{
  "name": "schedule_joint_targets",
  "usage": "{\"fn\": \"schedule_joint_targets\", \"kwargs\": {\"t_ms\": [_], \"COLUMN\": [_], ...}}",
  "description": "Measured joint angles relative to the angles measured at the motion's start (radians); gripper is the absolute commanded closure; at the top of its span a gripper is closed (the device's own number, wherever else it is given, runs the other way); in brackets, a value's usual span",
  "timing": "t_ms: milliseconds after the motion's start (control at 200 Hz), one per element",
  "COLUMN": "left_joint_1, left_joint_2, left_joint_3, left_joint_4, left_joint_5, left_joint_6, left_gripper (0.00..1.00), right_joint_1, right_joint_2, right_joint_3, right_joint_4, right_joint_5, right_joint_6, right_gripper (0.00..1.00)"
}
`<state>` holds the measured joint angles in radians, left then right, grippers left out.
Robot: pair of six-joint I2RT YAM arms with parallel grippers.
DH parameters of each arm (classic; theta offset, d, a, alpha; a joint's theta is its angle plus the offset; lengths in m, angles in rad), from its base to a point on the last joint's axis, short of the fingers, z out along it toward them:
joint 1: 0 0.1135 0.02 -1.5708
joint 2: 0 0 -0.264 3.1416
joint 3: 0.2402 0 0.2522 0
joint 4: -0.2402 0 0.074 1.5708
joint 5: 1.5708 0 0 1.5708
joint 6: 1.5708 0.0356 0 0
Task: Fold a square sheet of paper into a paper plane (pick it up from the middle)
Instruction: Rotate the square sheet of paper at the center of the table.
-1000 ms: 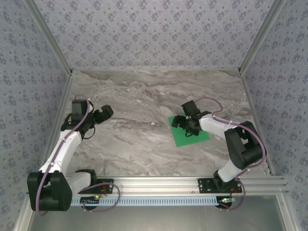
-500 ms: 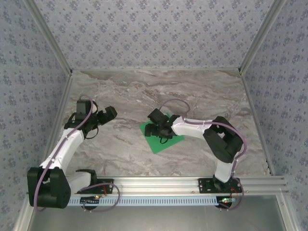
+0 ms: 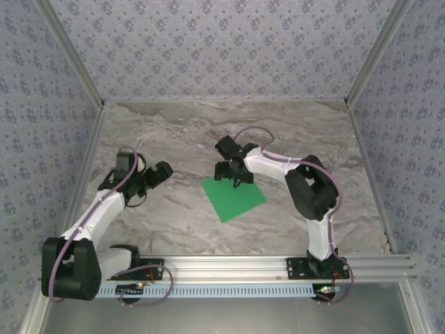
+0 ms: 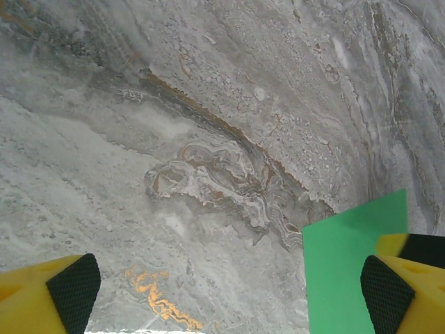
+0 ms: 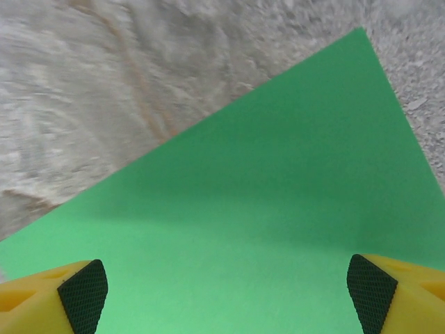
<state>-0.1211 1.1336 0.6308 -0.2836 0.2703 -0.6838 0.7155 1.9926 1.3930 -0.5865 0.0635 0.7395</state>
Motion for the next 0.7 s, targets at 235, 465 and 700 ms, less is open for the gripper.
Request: {"fn": "schedule_joint_targets", "kwargs": {"t_ms": [235, 465, 700], "left_joint_1": [-0.026, -0.062, -0.099], "left_joint_2": [0.029, 0.080, 0.129], "left_joint_3": [0.000, 0.000, 0.000], "left_joint_4": [0.021, 0.052, 0.064], "left_joint_5": [-0.001, -0.008, -0.016], "left_joint_6": [-0.018, -0.041, -0.060], "left_gripper": [0.01, 0.01, 0.01], "right_joint_1": [0.000, 0.034, 0.050], "right_joint_2": [0.013, -0.125, -0.167], "right_joint_3": [-0.005, -0.203, -0.201], "right_joint_4": [-0.014, -0.010, -0.154], "right_joint_5": [0.005, 0.049, 0.074], "right_joint_6": [0.016, 0.121, 0.111], "right_gripper": [0.07, 0.07, 0.00]}}
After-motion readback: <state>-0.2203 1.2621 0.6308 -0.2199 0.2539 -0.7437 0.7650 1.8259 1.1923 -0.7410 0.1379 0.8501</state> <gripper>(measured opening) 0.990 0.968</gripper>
